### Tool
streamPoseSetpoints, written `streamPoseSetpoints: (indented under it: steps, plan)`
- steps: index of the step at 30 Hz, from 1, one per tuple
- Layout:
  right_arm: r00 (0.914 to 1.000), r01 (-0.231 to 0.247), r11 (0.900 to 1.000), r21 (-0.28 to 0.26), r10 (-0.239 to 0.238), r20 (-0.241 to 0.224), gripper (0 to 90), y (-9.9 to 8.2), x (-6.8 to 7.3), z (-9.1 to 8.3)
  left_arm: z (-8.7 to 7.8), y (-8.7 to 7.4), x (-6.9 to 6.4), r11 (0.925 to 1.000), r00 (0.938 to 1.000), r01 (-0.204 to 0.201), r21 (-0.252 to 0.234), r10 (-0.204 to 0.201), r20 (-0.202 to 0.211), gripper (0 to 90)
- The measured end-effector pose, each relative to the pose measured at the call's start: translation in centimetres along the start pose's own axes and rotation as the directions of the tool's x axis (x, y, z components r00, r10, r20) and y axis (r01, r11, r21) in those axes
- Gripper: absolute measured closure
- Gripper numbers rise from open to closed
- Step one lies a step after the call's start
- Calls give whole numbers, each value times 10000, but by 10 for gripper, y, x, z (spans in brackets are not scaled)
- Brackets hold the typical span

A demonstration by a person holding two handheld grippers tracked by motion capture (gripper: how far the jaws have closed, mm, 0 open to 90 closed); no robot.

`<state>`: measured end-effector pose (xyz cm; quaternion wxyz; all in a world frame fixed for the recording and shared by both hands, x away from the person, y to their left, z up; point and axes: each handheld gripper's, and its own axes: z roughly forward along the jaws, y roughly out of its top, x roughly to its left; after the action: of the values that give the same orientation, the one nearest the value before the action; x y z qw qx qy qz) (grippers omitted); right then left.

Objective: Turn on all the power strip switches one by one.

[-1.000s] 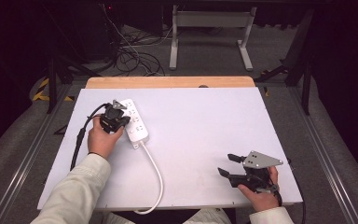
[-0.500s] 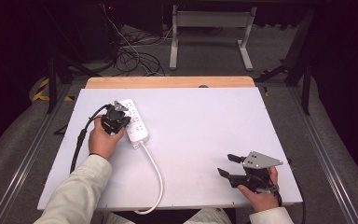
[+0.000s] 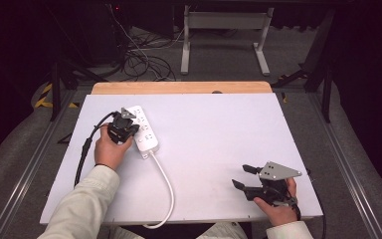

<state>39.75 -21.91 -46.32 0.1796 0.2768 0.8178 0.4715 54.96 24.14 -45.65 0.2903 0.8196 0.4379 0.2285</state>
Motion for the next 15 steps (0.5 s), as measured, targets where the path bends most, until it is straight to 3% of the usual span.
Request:
streamPoseSetpoints:
  steps: [9,11,15]
  plan:
    - [10000,9,10000,12,-9,-24,372,0,0,0,0,-1,0,9999,9999,130,20,-130,64,900]
    - [10000,2,10000,29,-2,-11,372,0,0,0,-1,-1,0,9999,10000,-2,102,3,-95,900]
    - [10000,13,10000,13,-13,-31,372,0,0,0,-1,-3,2,9998,9997,223,2,-223,82,900]
